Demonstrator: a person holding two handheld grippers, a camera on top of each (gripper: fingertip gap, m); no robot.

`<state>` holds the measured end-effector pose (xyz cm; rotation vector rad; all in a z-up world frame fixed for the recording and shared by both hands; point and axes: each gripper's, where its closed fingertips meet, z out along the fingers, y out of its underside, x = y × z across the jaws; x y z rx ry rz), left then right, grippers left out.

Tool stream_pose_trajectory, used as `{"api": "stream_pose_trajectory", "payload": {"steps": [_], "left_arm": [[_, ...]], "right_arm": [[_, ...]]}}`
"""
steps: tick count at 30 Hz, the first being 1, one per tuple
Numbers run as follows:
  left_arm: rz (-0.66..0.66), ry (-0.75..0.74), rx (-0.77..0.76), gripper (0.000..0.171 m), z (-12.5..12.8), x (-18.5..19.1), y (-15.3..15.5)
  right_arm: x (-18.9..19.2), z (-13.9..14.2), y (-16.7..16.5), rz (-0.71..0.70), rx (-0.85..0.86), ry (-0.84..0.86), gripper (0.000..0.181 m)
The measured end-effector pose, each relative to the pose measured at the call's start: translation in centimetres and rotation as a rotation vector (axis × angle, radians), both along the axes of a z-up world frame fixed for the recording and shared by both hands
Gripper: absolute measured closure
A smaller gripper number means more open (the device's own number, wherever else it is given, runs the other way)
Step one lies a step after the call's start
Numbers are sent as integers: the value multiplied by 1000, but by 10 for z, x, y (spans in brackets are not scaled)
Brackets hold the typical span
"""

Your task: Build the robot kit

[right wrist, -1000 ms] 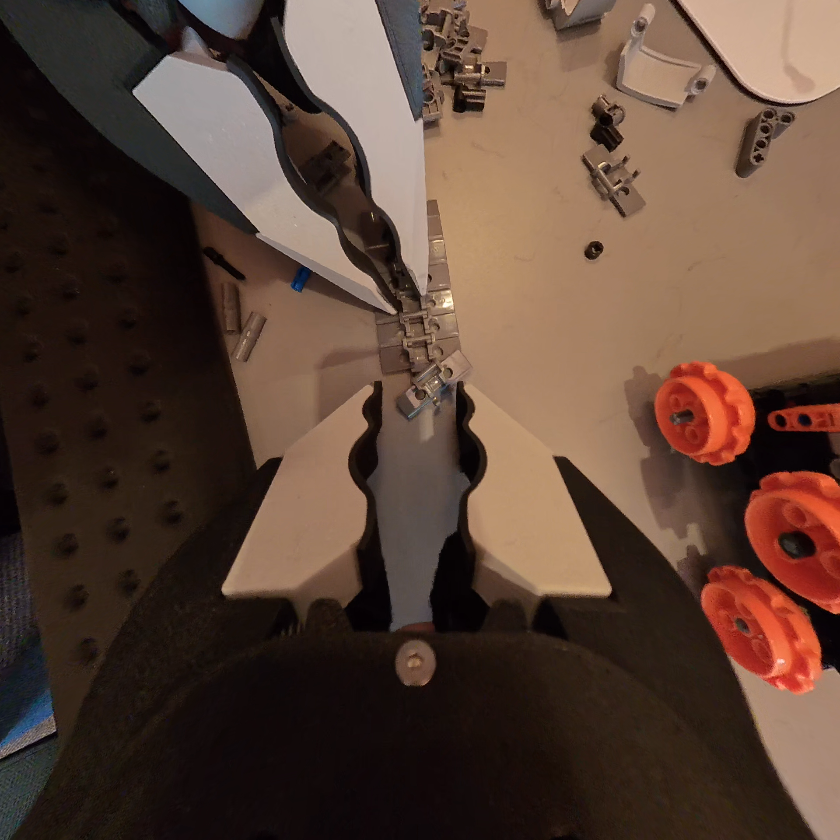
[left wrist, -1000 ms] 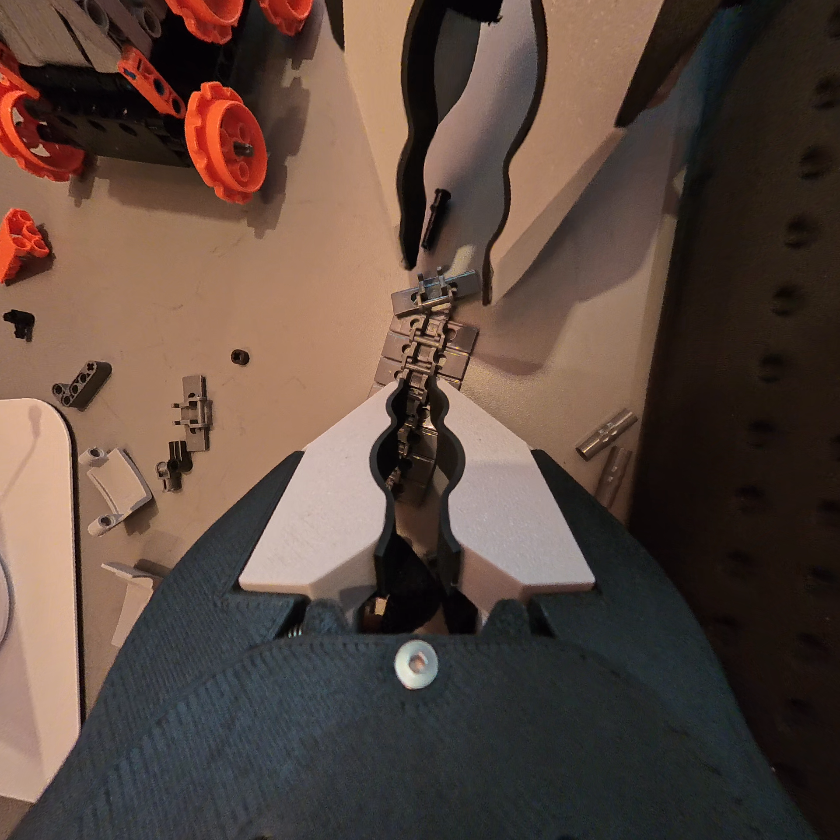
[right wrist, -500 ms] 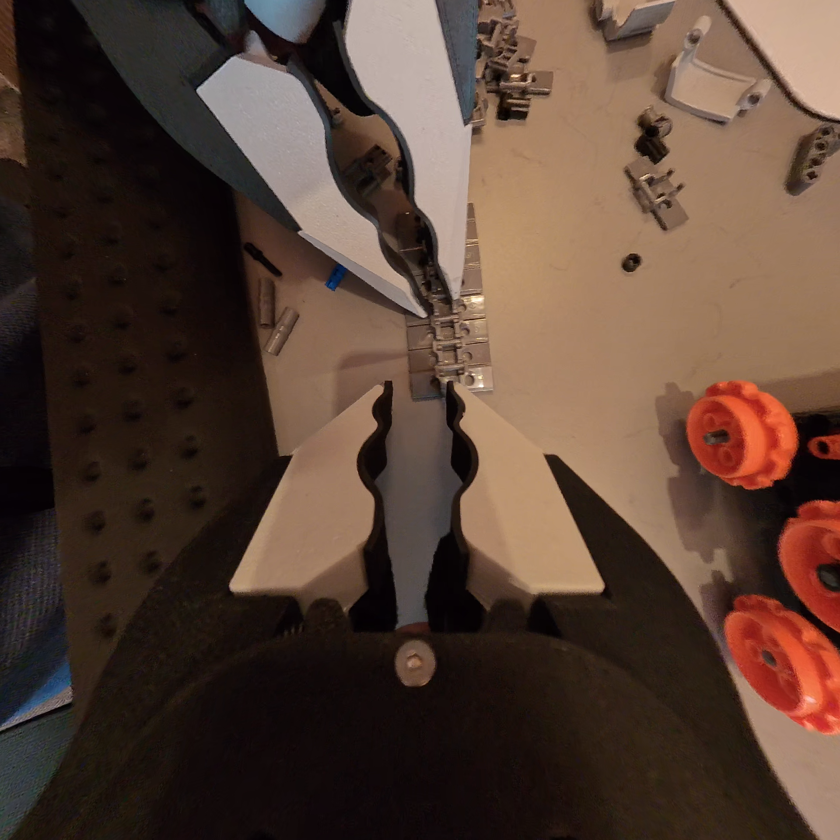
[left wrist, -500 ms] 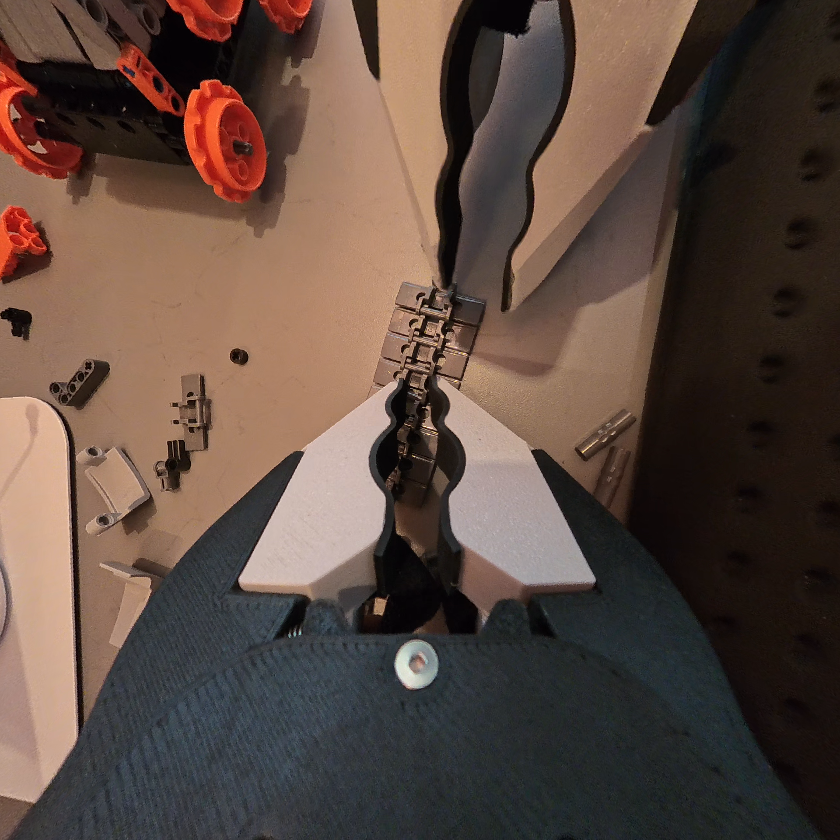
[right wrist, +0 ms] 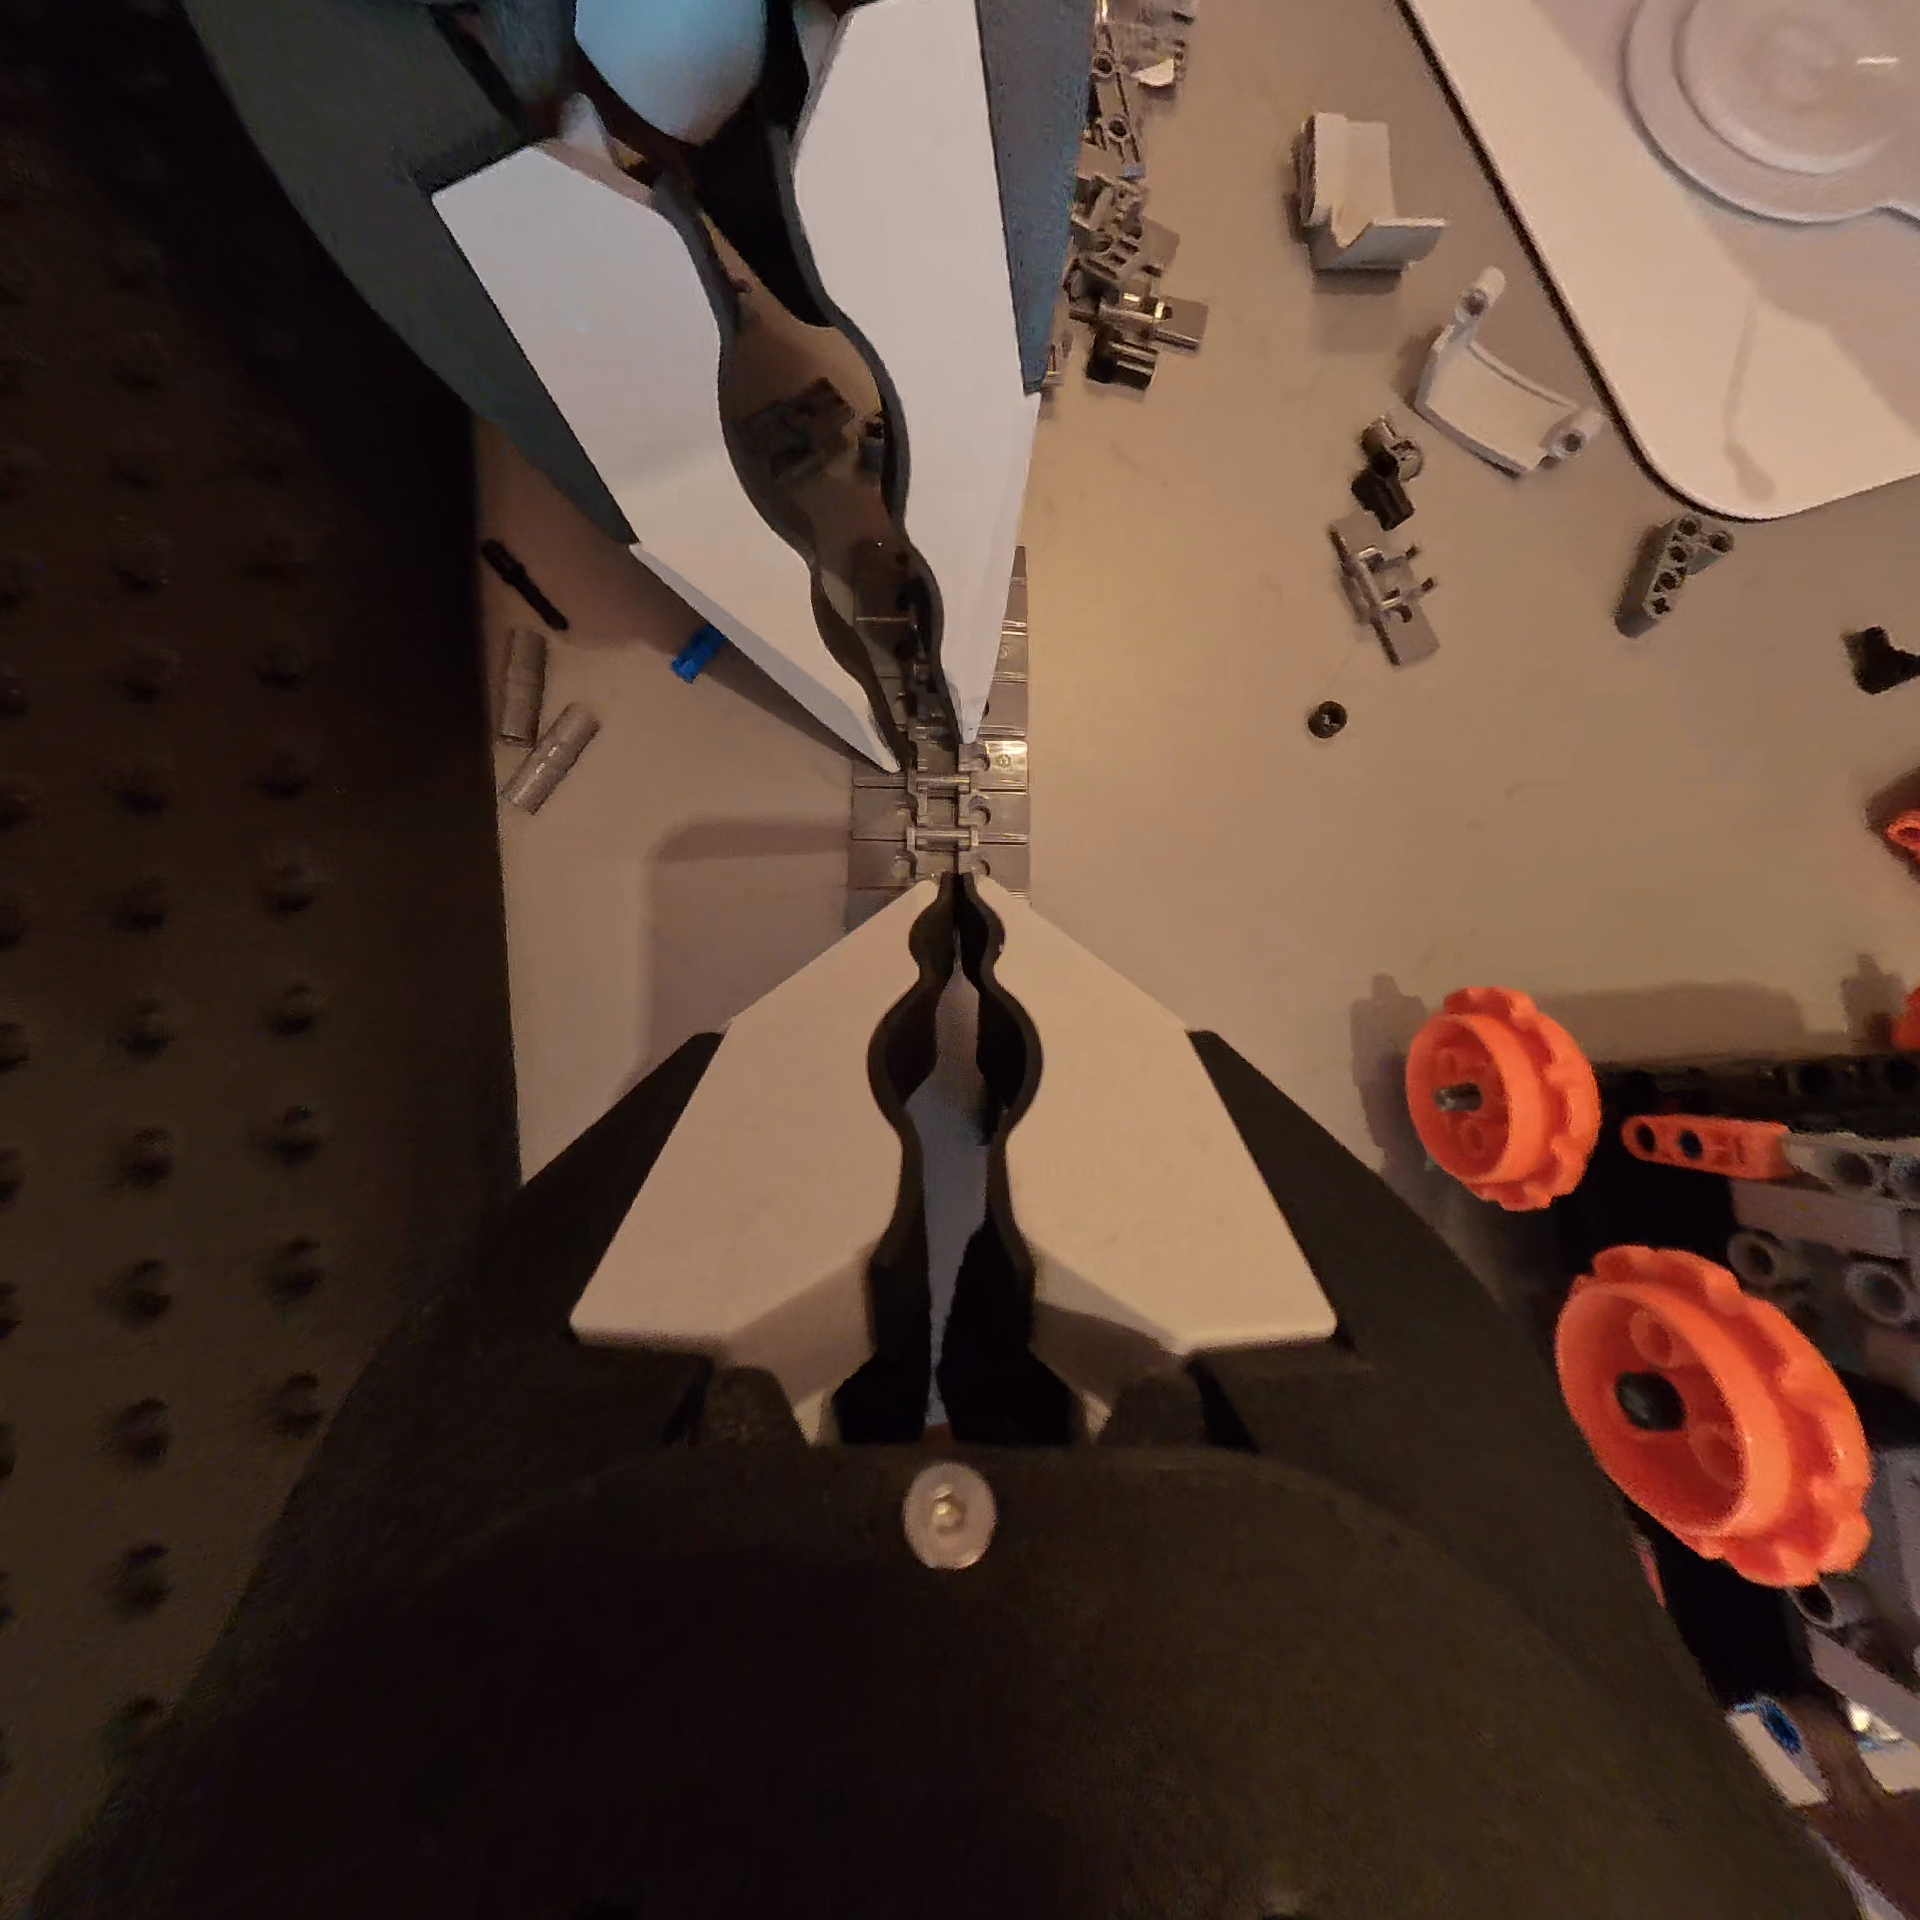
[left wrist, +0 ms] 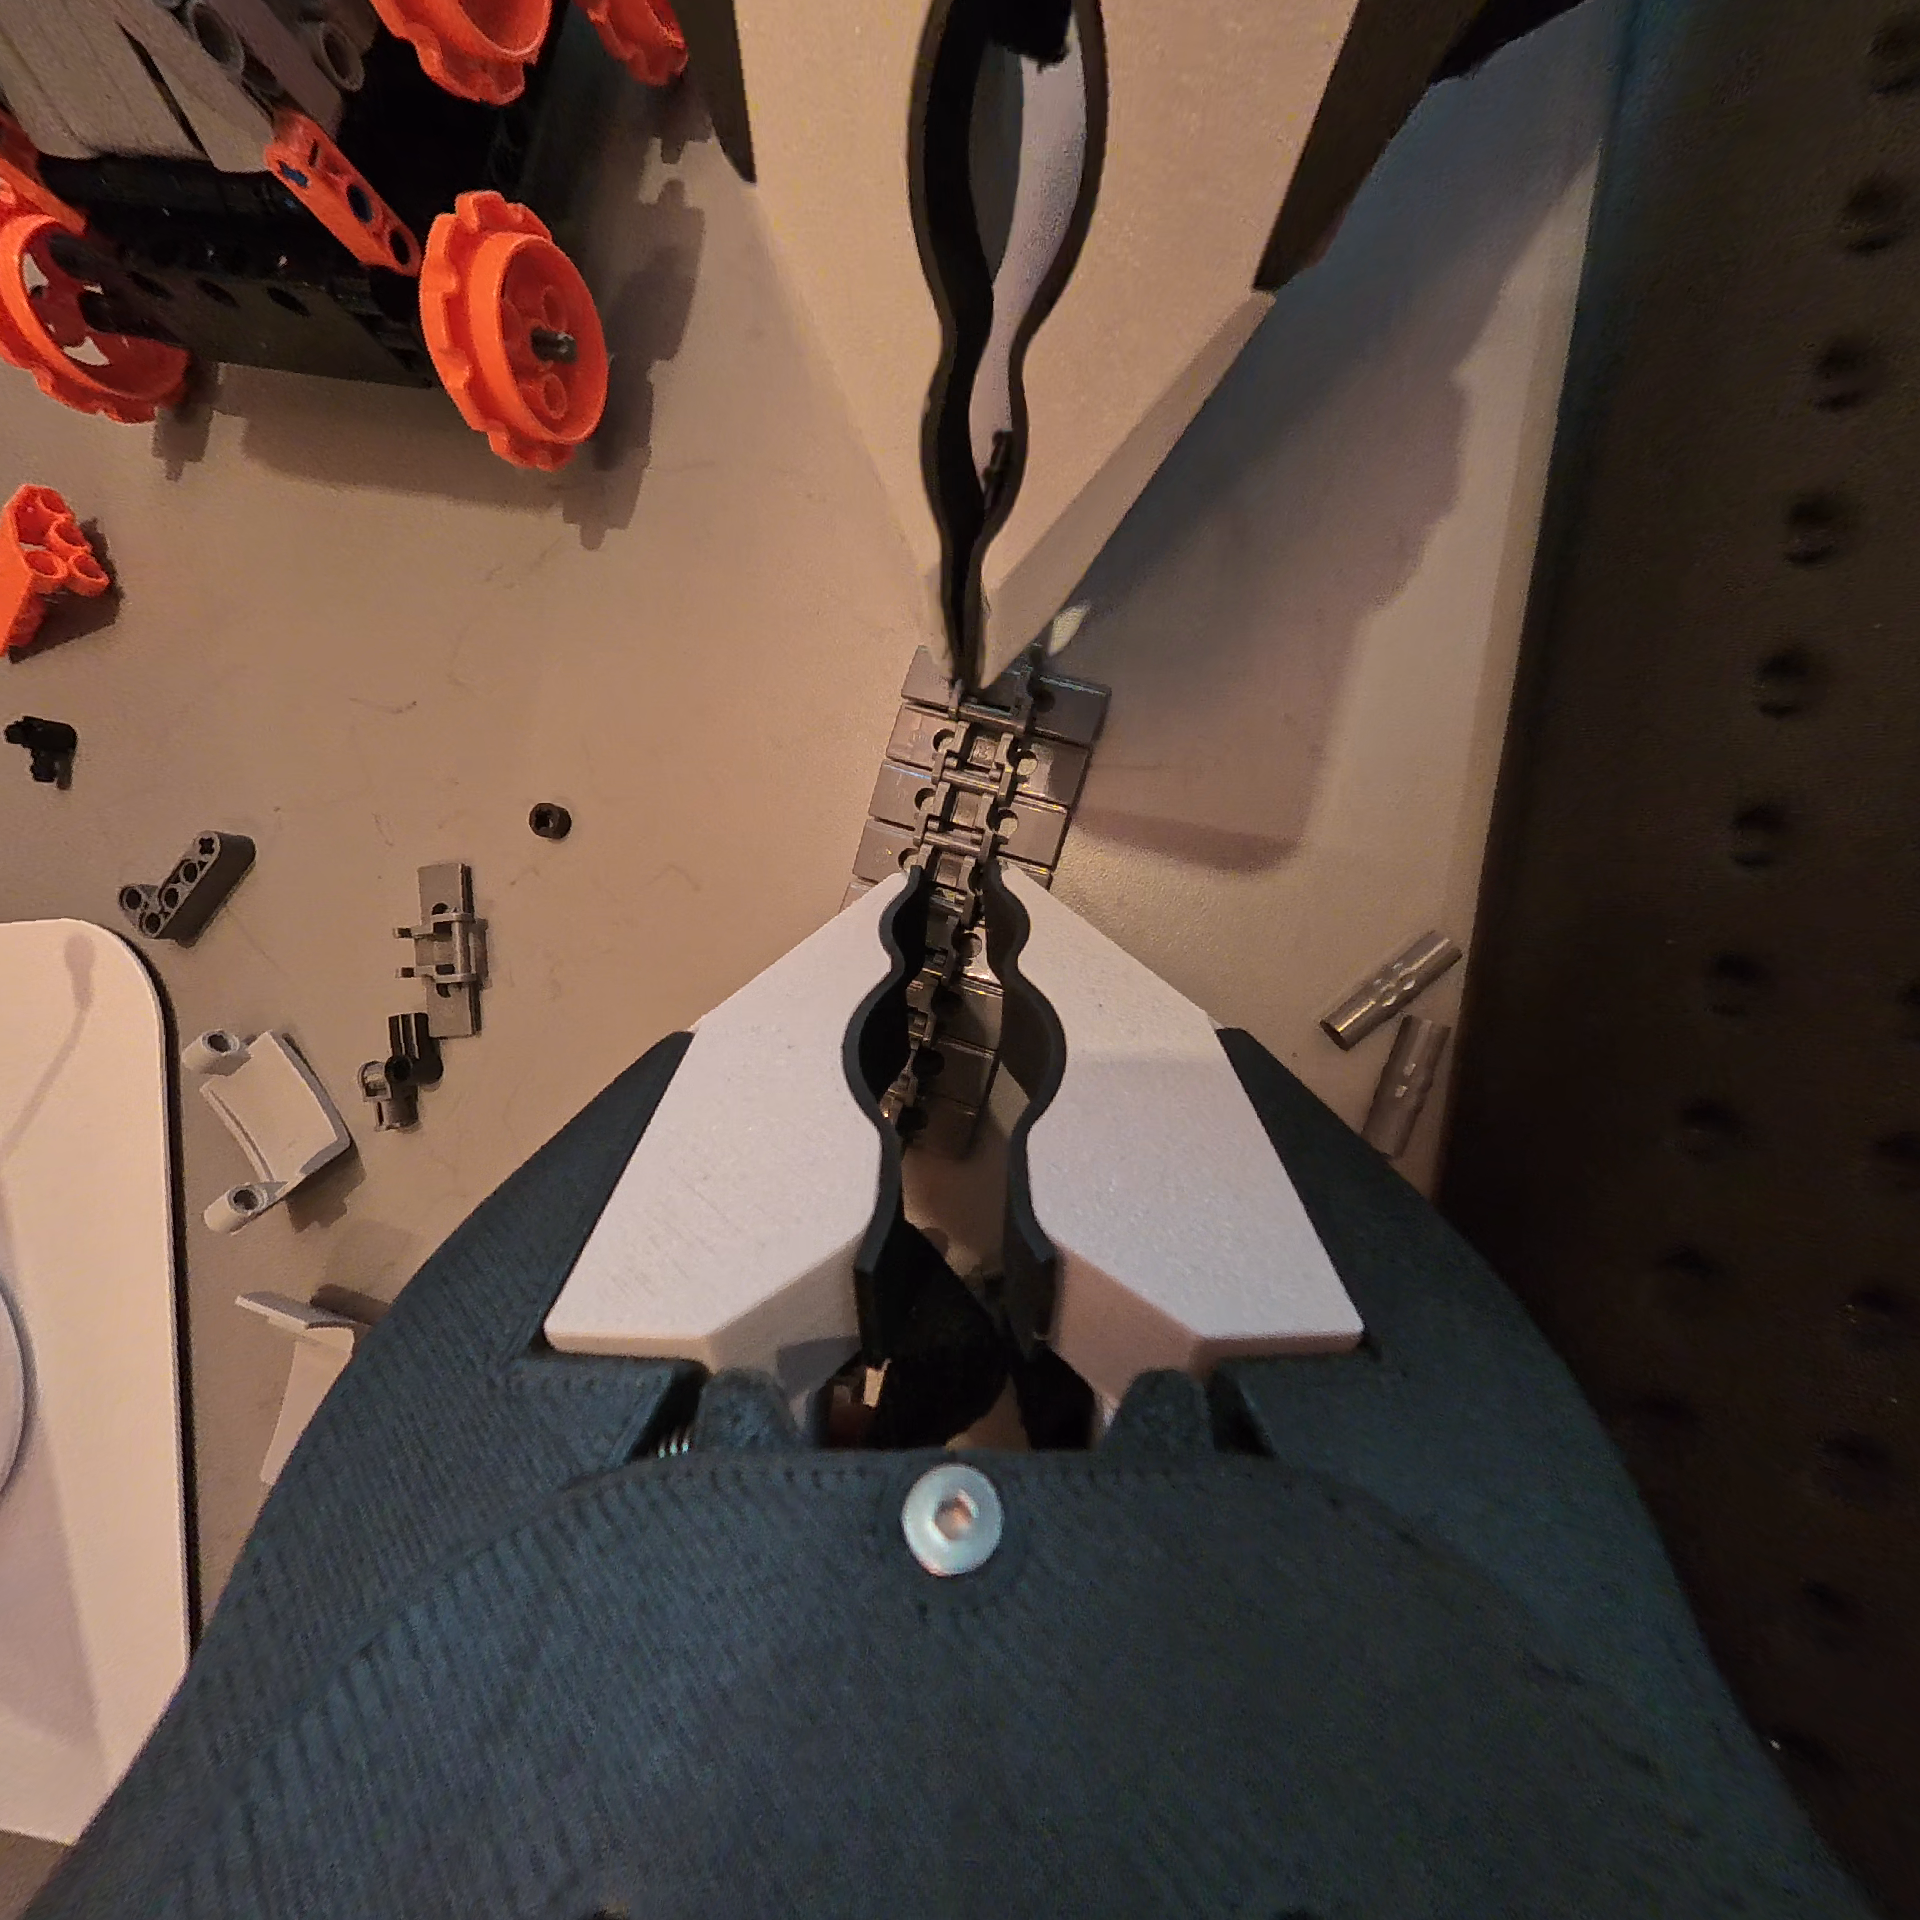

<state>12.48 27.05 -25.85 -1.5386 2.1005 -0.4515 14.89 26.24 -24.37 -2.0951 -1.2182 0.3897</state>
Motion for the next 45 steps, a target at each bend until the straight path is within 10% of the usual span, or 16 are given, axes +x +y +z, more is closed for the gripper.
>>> {"api": "stream_pose_trajectory", "payload": {"steps": [45], "left_arm": [[-19, -128, -101, 163, 0, -2, 2]], "right_arm": [[-5, -13, -1, 128, -333, -355, 181]]}}
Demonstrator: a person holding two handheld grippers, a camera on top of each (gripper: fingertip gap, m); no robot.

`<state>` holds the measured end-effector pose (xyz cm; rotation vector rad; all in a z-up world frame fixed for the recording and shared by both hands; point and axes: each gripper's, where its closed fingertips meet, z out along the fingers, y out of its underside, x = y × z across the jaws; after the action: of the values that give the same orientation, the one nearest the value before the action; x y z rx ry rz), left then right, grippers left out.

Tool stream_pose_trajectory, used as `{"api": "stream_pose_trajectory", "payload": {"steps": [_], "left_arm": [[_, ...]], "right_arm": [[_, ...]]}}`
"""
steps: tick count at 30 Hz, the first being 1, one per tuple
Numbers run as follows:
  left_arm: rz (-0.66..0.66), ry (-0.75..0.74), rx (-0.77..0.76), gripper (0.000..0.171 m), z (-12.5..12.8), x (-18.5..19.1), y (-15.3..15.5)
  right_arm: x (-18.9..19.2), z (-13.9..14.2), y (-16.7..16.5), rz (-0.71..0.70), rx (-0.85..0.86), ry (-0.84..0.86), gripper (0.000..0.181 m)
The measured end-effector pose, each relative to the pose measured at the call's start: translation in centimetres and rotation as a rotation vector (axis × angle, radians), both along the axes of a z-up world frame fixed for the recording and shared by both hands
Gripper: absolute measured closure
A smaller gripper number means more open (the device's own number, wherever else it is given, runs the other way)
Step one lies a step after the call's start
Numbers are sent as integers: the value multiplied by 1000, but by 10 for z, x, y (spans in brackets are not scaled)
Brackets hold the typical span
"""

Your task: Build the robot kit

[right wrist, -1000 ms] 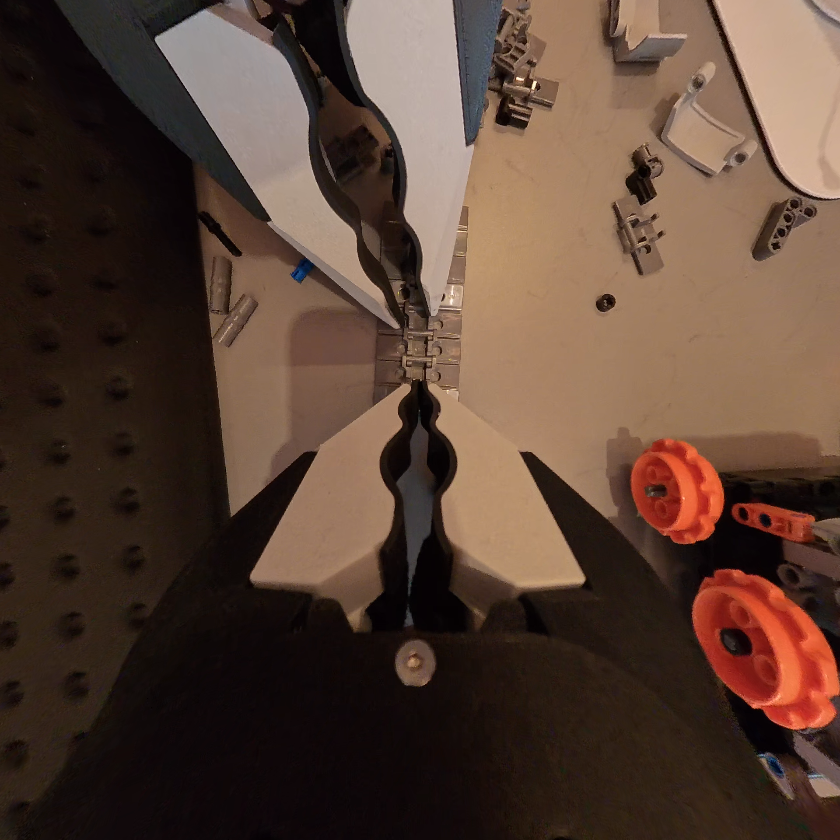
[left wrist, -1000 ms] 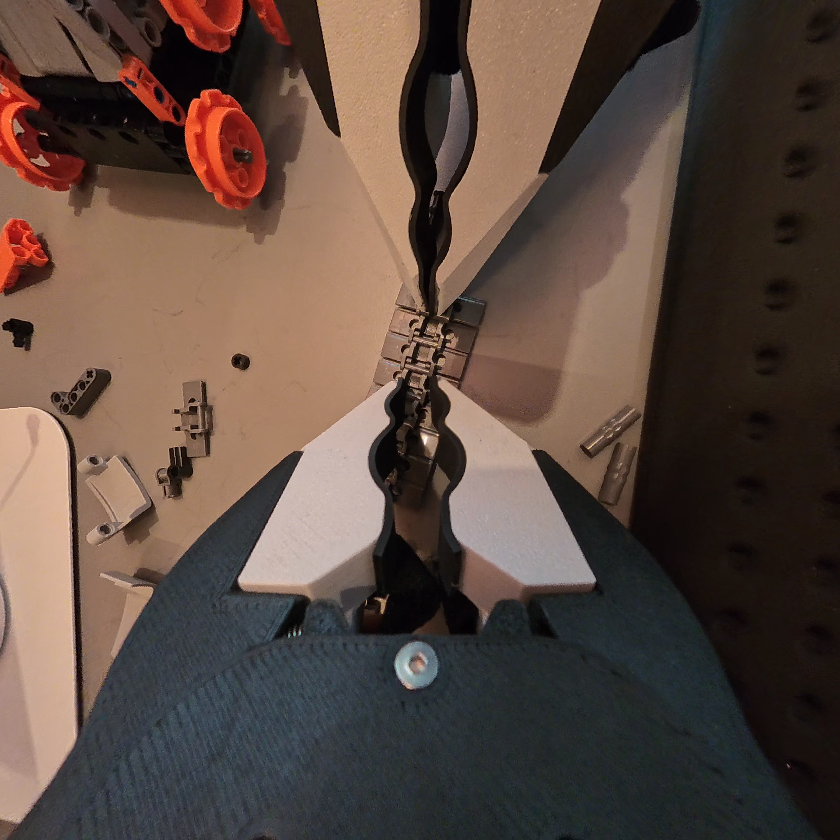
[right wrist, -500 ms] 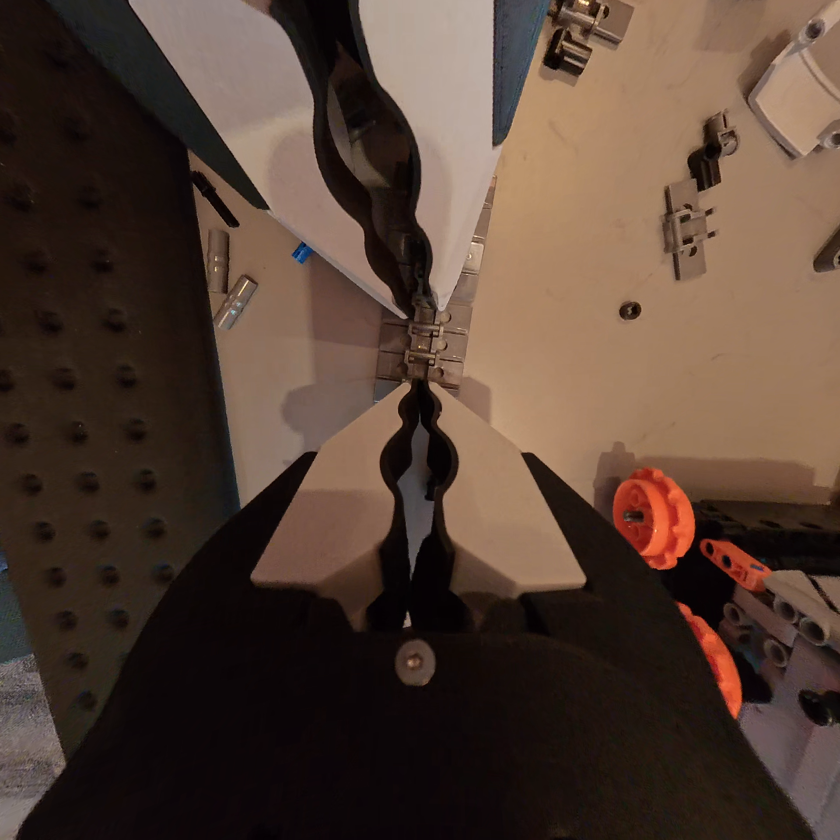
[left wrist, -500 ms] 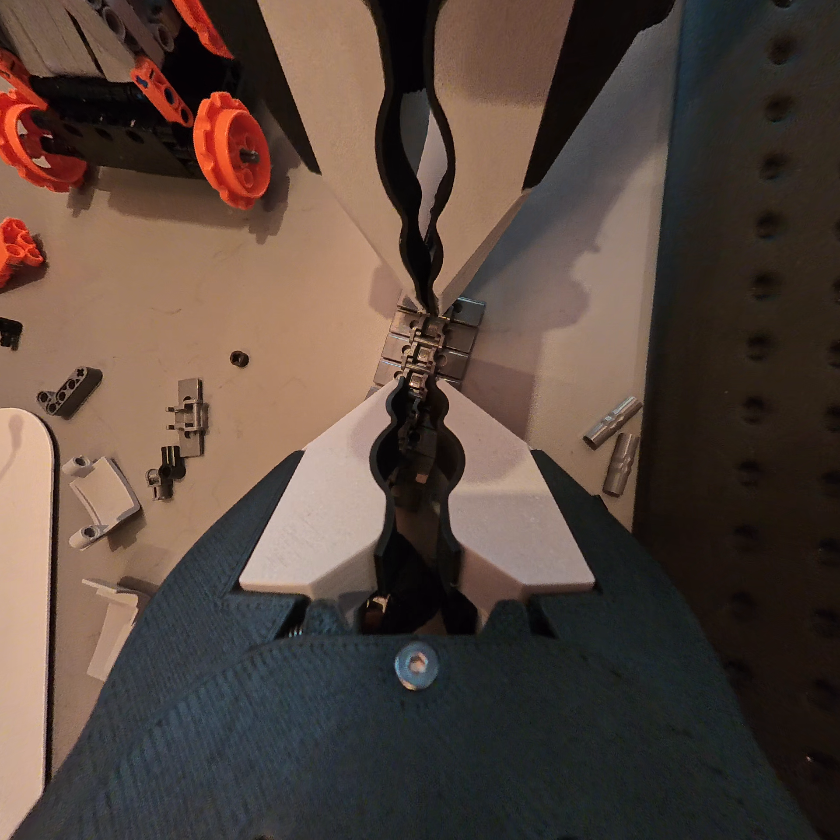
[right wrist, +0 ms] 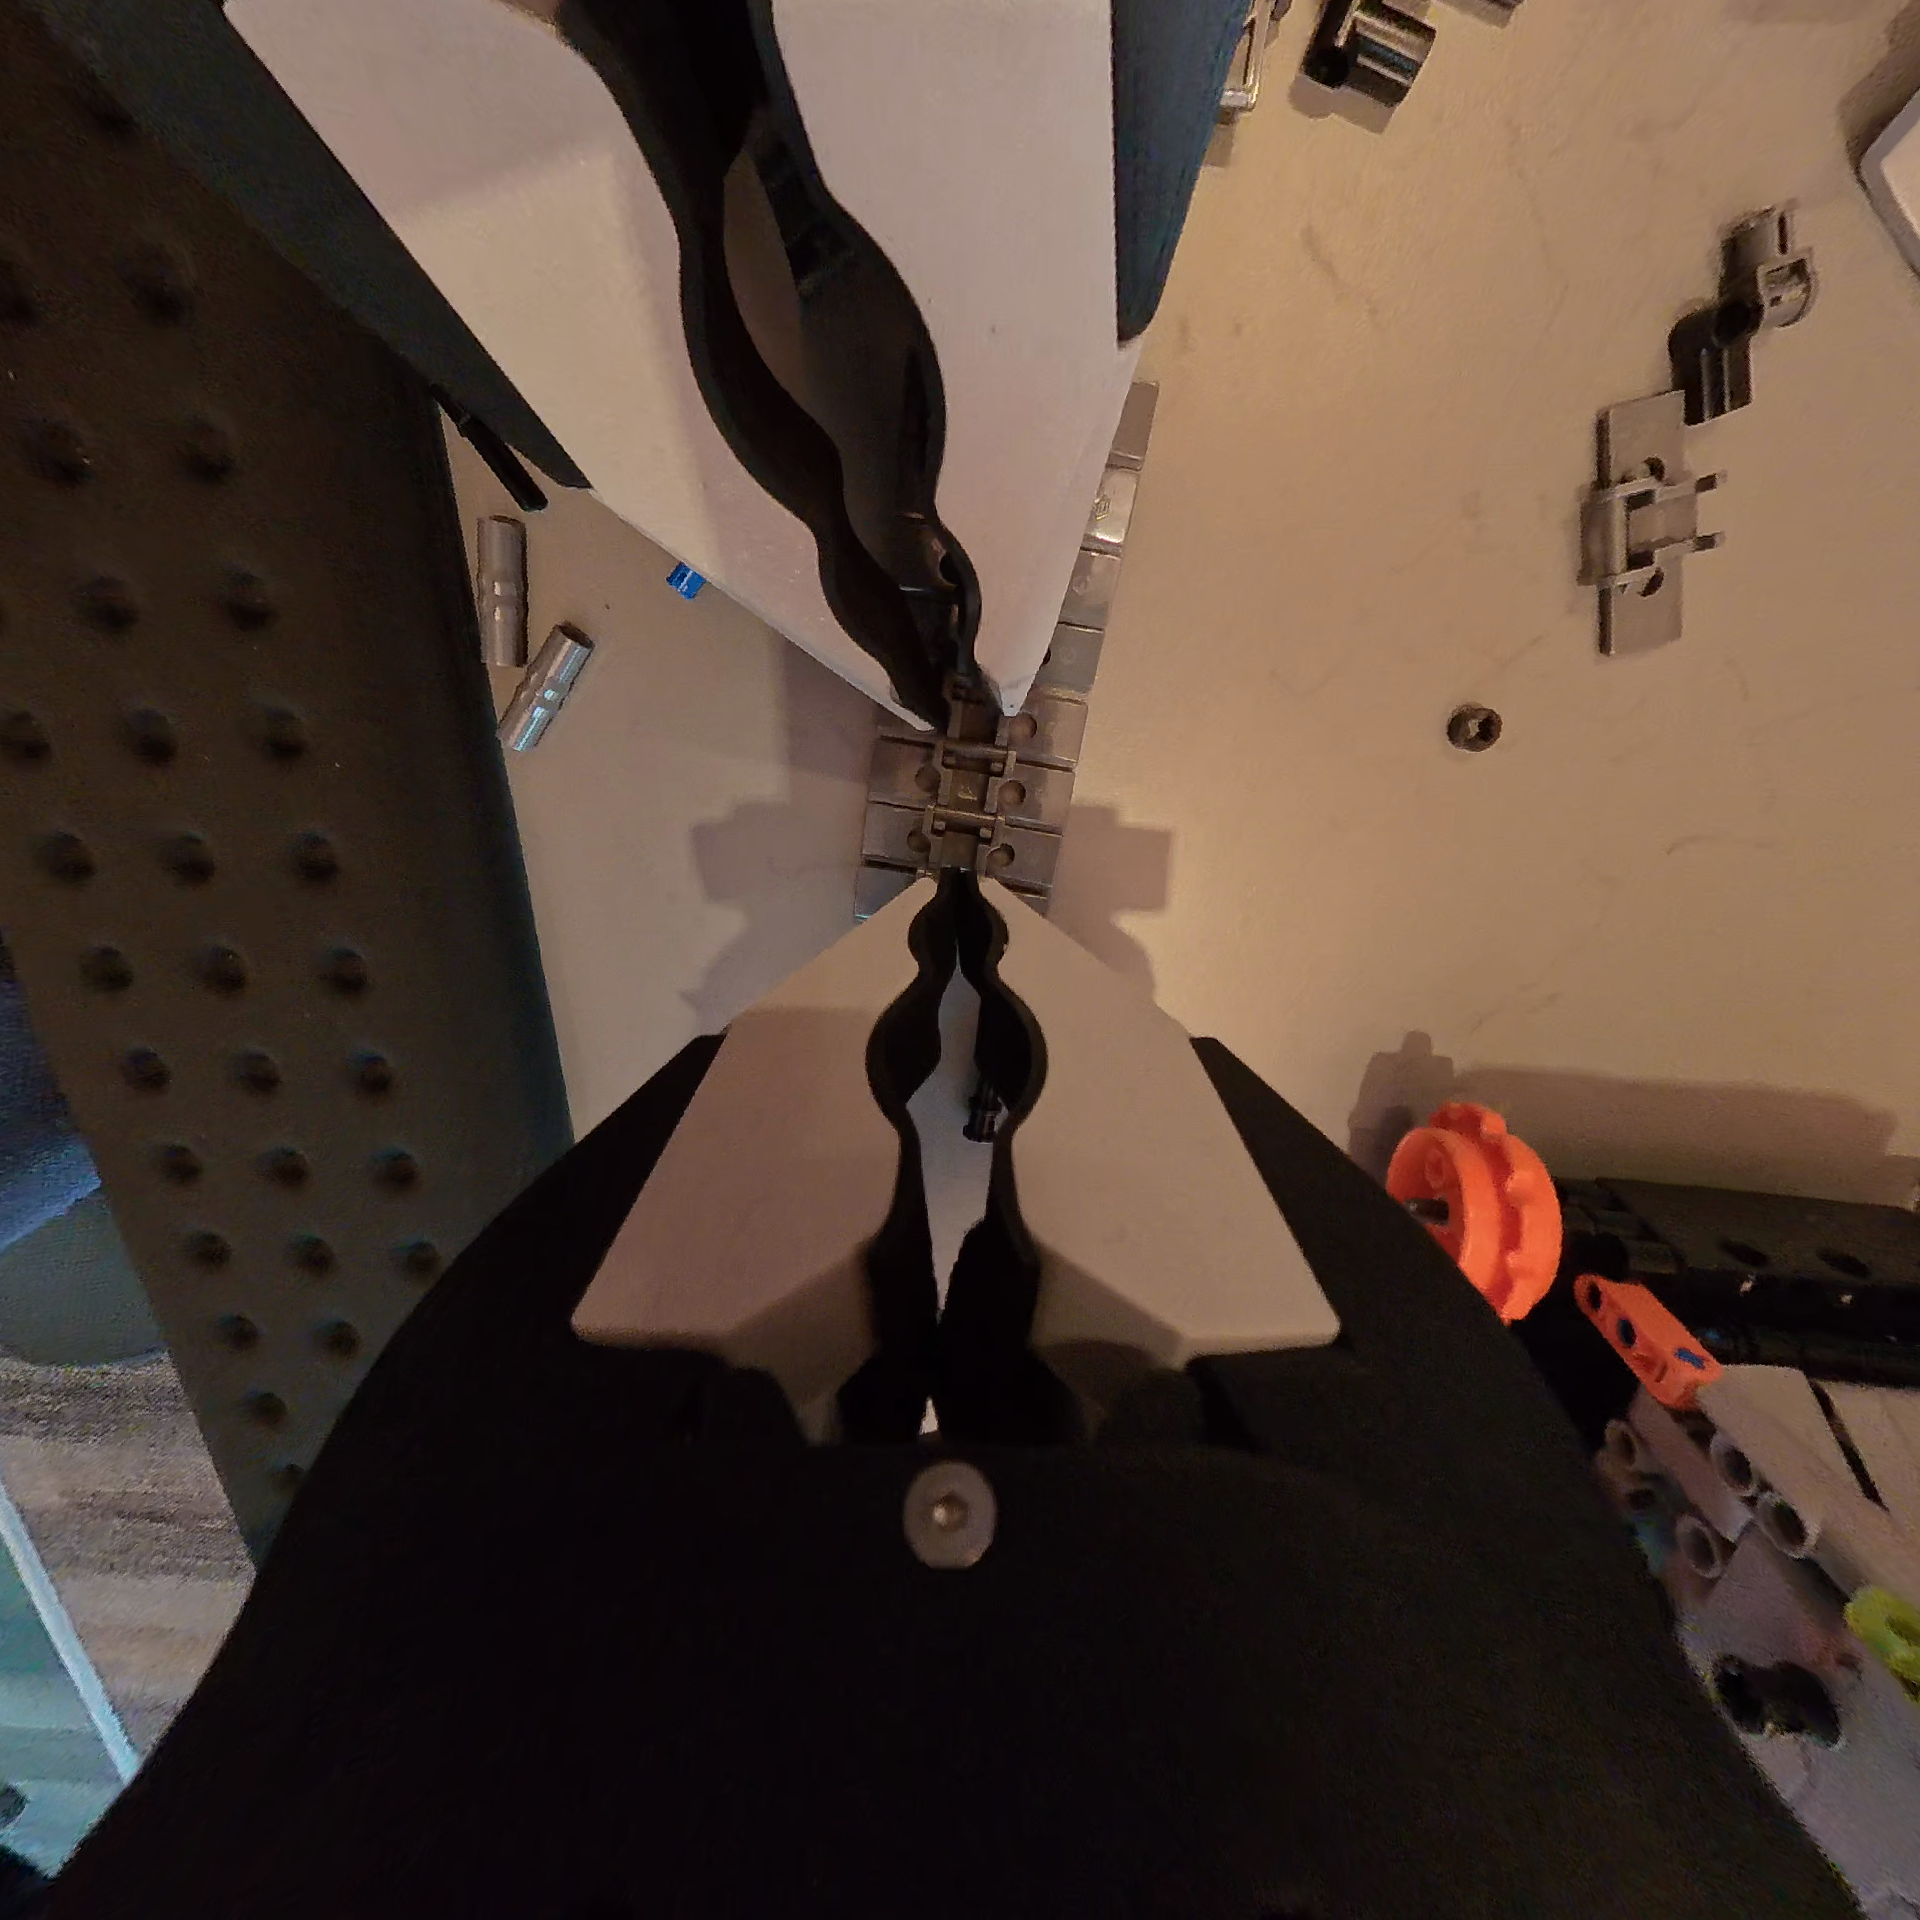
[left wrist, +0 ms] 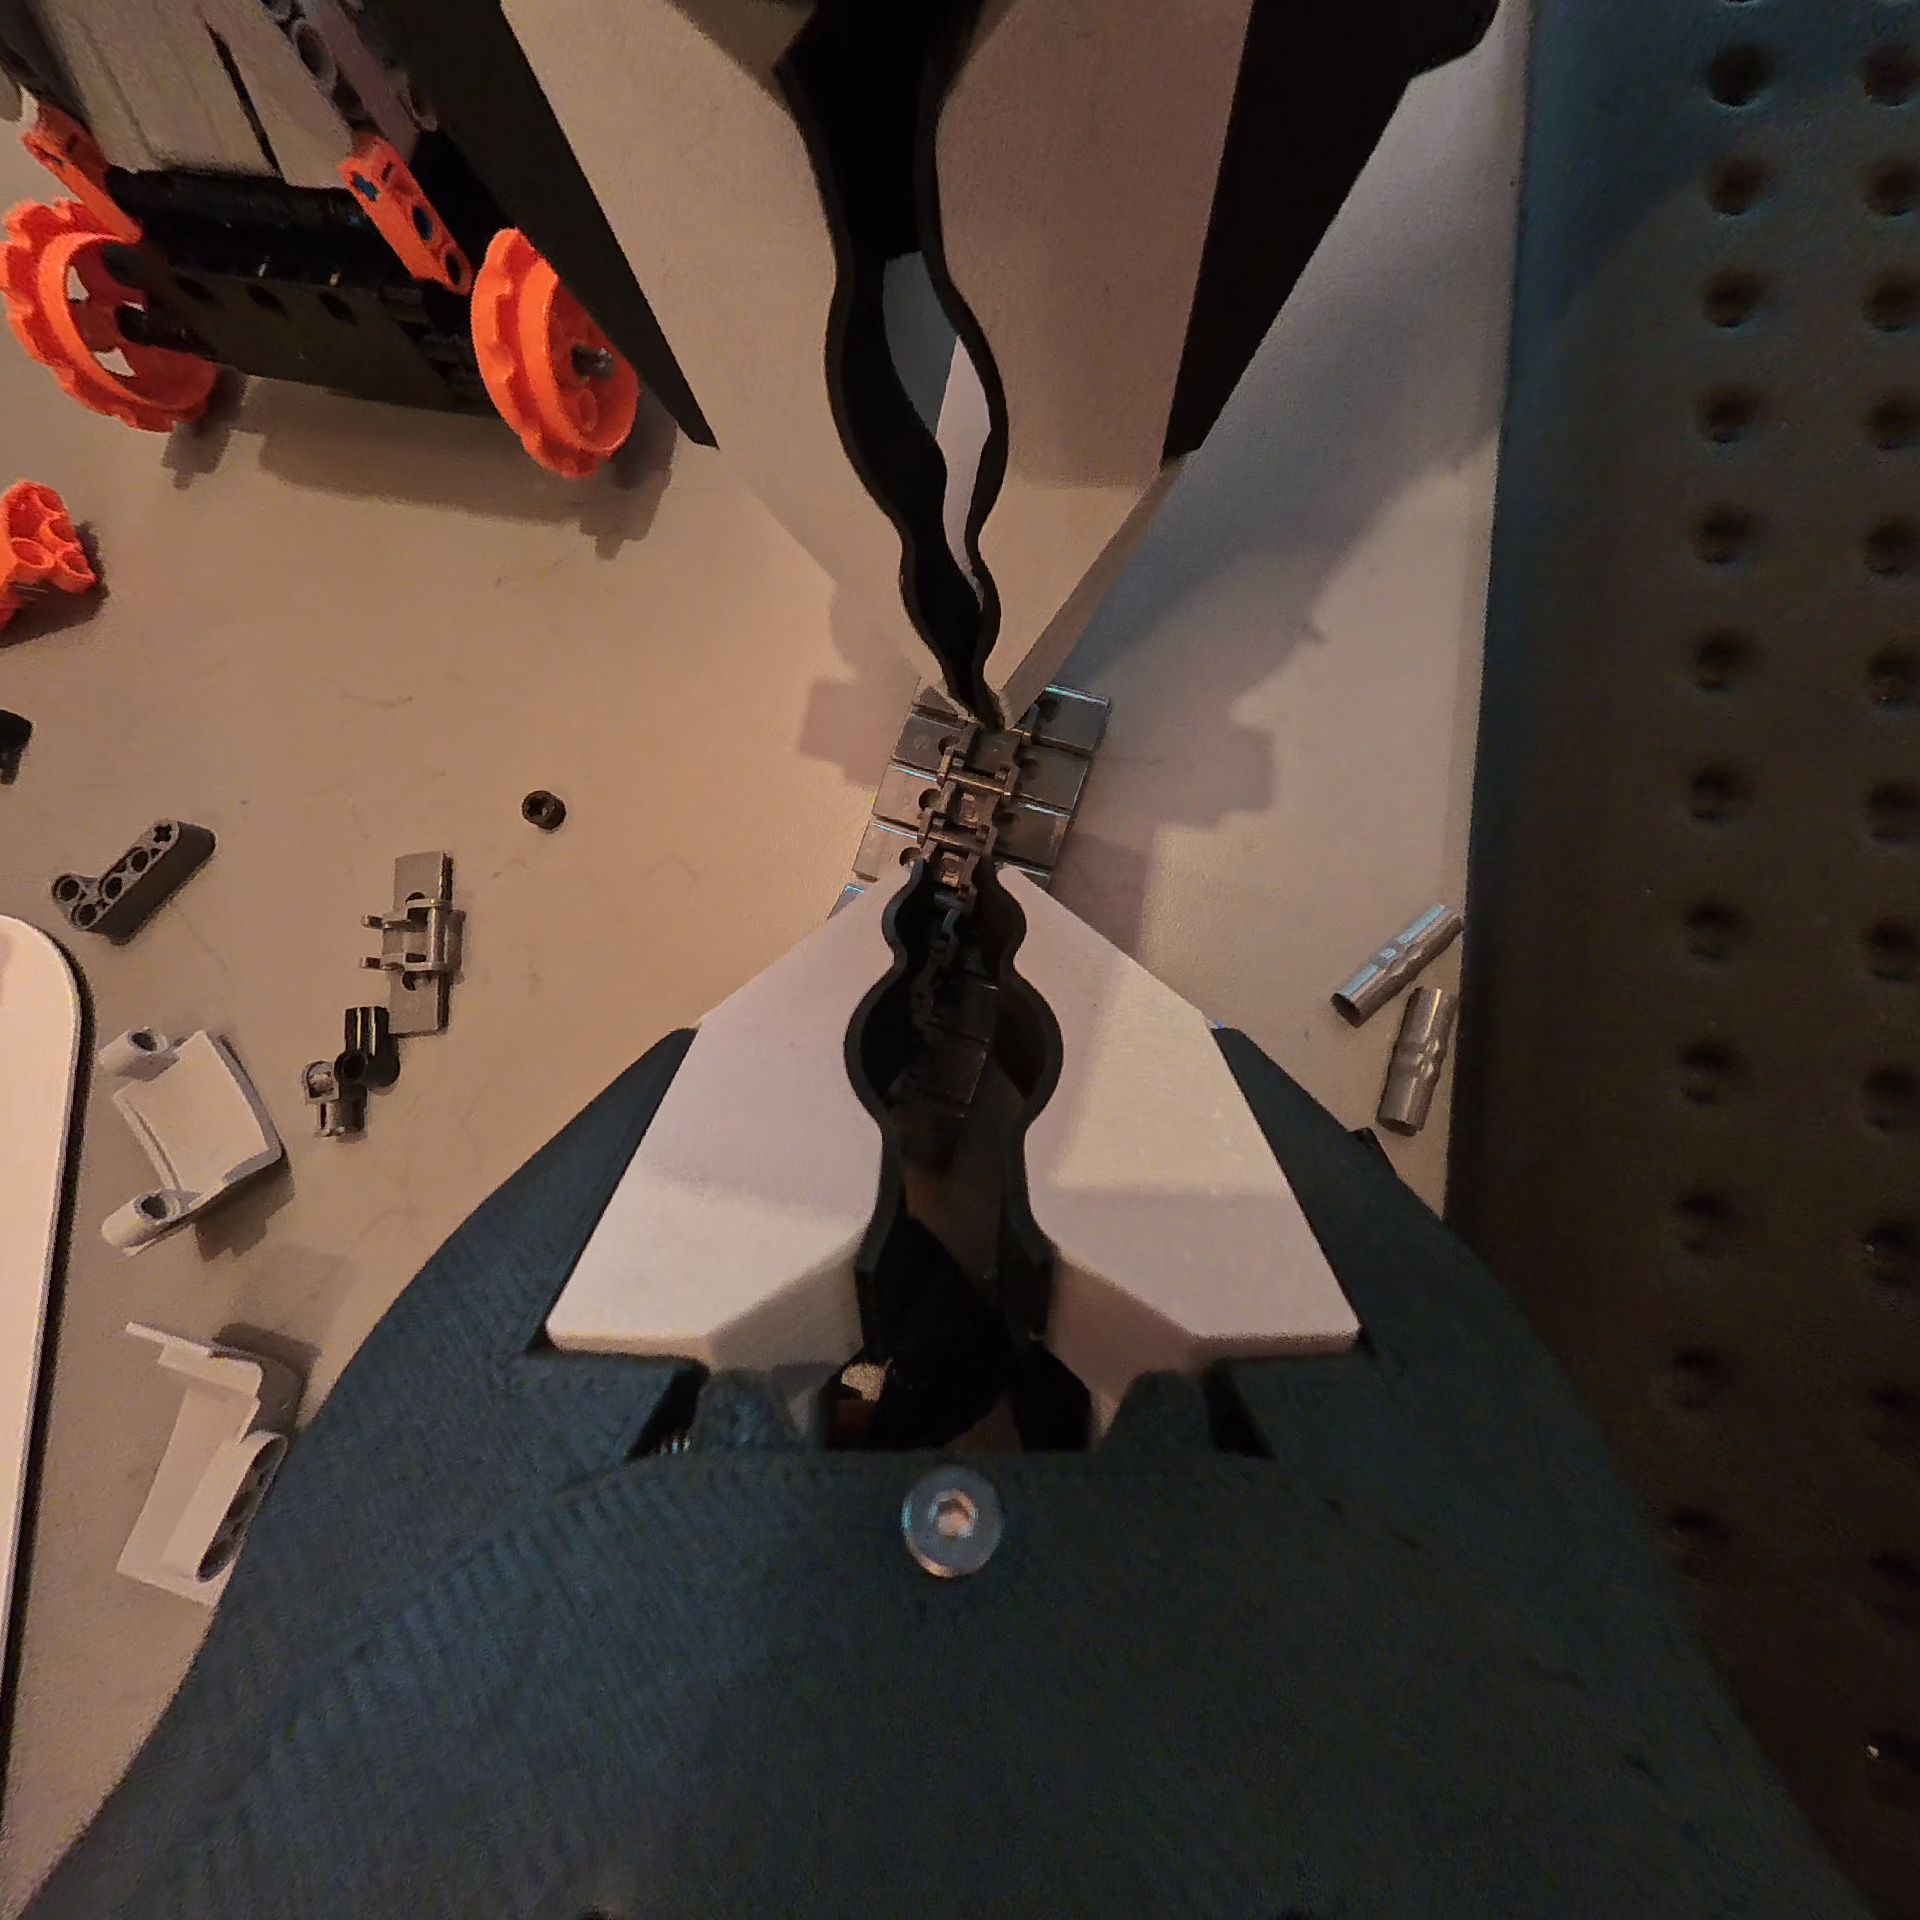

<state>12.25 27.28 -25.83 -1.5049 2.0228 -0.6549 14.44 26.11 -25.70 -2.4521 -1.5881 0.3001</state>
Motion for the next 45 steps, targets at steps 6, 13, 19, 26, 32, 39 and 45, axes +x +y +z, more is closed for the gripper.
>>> {"api": "stream_pose_trajectory", "payload": {"steps": [6, 13, 19, 26, 32, 39, 45], "left_arm": [[-9, -26, -4, 162, 0, -1, 0], [-35, -4, 23, 167, -2, -6, -4], [-58, -38, 30, 156, 14, -14, -1], [45, -38, 67, 151, 38, -52, 33], [134, 38, 102, 151, 37, -104, 52], [112, 185, 142, 148, 17, -136, 41], [105, 251, 177, 160, 1, -141, 37]], "right_arm": [[-1, -1, 2, -6, -3, -30, 181], [-5, 1, 4, -19, 84, 22, 181], [-1, 16, 6, -89, 157, 182, 181], [-2, -2, -5, -42, 157, 193, 177], [-3, 13, -5, -52, 199, 251, 177], [-2, 13, -4, -56, 242, 249, 176], [-2, 15, -4, -60, 256, 262, 176]]}}
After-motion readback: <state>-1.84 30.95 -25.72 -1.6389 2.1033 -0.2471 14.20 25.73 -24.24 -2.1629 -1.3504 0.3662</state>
